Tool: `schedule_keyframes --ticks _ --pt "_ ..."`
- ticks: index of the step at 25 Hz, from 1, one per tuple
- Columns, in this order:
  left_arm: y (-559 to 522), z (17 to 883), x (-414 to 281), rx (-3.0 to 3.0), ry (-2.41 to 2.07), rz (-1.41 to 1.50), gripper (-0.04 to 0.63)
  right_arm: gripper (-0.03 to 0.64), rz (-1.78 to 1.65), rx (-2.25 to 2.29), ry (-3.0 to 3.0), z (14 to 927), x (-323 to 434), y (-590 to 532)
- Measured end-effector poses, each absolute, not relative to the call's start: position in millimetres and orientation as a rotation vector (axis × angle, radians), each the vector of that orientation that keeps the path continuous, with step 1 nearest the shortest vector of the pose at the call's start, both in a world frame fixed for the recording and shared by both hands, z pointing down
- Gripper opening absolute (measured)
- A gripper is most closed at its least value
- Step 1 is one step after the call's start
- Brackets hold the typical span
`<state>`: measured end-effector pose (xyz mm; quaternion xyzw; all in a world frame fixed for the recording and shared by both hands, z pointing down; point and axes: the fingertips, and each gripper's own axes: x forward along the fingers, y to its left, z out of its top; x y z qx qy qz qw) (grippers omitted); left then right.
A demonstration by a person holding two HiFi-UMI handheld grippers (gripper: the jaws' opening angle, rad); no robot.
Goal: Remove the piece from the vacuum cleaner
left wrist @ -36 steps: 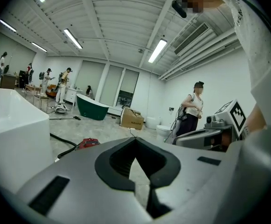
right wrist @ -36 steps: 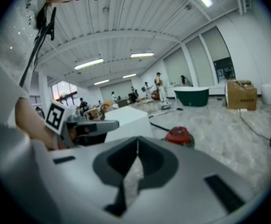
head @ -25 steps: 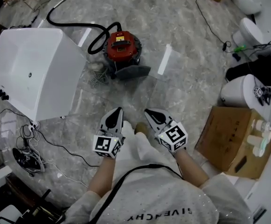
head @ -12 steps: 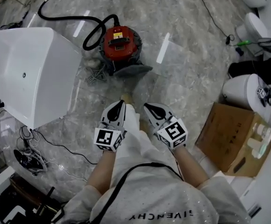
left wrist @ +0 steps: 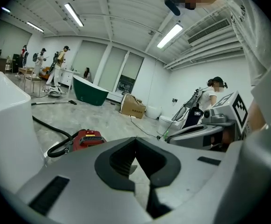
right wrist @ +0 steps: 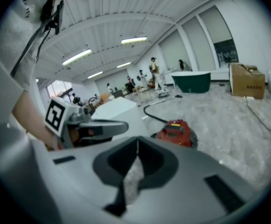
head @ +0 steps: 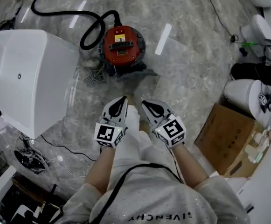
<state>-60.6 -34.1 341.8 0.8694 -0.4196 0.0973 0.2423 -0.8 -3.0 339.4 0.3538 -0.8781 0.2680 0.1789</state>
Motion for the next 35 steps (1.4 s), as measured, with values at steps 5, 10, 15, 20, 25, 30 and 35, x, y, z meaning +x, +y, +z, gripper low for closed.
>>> schedule_keyframes --ticks 5,10,15,20,25,30,35 --pt "-58 369 -58 2.391 -1.056 0.350 0.023 0.015 0.770 0.977 -2.440 361 -6 -31" --pt "-71 415 -51 2.395 -0.881 0.514 0.025 0.015 0.769 0.970 -2.388 394 -8 -53" --pt "-84 451 -49 2.360 -0.852 0.548 0.025 0.015 0.784 0.920 -2.345 433 -5 -64" --pt "-90 495 -44 2.315 -0.841 0.573 0.088 0.015 0.707 0.824 -2.310 474 -1 -75" --pt "-100 539 -43 2.311 -0.875 0.654 0.164 0.017 0.583 0.768 -2.240 526 16 -89" --pt "-100 581 -40 2.411 -0.806 0.859 0.221 0.050 0.514 0.739 -2.163 571 31 -101" --pt "-99 608 -36 2.522 -0.705 1.005 0.258 0.142 0.373 0.602 -2.097 601 31 -109"
